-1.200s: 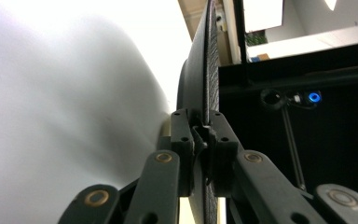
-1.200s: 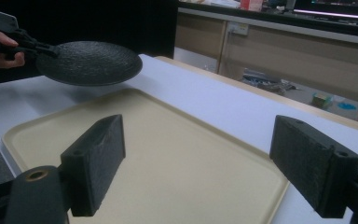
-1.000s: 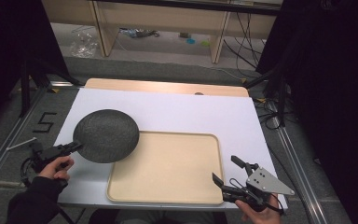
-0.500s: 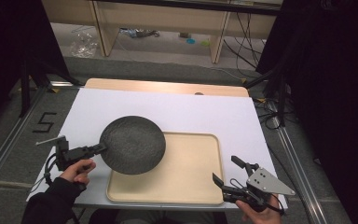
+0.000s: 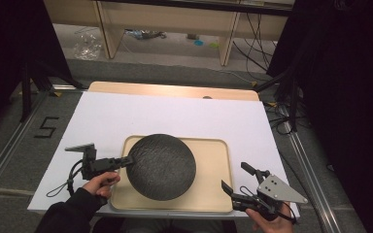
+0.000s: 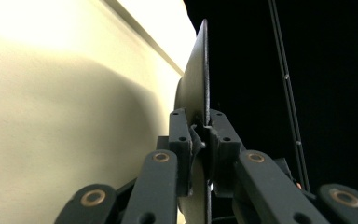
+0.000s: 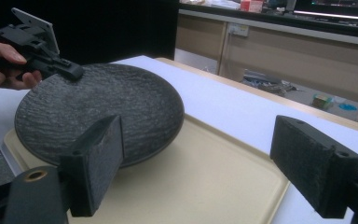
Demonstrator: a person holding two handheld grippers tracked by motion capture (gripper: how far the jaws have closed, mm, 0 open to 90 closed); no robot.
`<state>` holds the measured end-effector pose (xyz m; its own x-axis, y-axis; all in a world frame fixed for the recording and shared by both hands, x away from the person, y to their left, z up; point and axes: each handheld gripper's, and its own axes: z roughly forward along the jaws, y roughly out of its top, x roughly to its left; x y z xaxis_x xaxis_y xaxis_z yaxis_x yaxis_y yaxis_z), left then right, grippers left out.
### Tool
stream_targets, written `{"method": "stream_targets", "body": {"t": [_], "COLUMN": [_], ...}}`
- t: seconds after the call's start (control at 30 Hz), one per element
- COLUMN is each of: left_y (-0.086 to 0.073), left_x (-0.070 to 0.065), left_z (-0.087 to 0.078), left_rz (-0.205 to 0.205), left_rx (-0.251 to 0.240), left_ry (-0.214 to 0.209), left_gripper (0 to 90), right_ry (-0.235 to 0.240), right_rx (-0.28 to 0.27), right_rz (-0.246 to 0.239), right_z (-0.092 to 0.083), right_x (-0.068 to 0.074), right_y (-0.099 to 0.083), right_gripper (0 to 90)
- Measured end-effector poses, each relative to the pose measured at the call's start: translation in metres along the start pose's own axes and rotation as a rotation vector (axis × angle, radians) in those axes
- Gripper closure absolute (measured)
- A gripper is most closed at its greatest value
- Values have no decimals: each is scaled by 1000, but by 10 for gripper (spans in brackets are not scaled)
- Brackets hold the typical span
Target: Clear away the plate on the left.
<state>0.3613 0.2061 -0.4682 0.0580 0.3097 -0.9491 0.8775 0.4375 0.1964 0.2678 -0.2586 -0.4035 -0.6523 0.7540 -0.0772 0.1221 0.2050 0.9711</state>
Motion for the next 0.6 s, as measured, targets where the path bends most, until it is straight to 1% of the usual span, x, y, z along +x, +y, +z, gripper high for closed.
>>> {"method": "stream_targets", "body": {"t": [0.03,0.07,0.13,0.2,0.23,0.27,0.3,0.33,0.37,0.43,0.47,0.5,0.53,0.57,0.6], "left_y": [-3,-4,-5,-6,-7,-7,-8,-8,-8,-9,-9,-9,-10,-10,-10], "left_x": [-1,-2,-2,-2,-2,-2,-2,-2,-1,0,0,0,1,2,2], "left_z": [4,7,11,12,15,15,16,19,20,23,24,24,26,27,27], "left_rz": [1,2,3,6,4,4,16,24,29,39,31,31,46,48,41], "left_rx": [13,9,18,23,27,27,41,46,57,62,71,71,68,66,74], "left_ry": [-5,-3,1,9,19,19,25,38,41,56,66,66,84,91,87], "left_gripper": [814,814,814,813,811,808,808,807,805,804,801,798,795,796,796], "right_ry": [-1,-1,-1,0,1,1,0,0,2,2,2,2,2,2,-2], "right_rx": [0,-1,-1,0,-1,-1,-1,-1,1,1,1,1,0,0,12], "right_rz": [0,1,2,2,2,2,2,2,5,4,4,4,2,2,1], "right_z": [0,0,0,0,0,0,0,0,0,0,0,0,0,0,-1], "right_x": [0,0,0,0,0,0,0,0,1,0,1,1,0,0,0], "right_y": [0,0,0,0,0,0,0,0,0,0,0,0,0,0,0], "right_gripper": [188,188,188,188,188,188,189,188,188,188,188,188,188,188,188]}}
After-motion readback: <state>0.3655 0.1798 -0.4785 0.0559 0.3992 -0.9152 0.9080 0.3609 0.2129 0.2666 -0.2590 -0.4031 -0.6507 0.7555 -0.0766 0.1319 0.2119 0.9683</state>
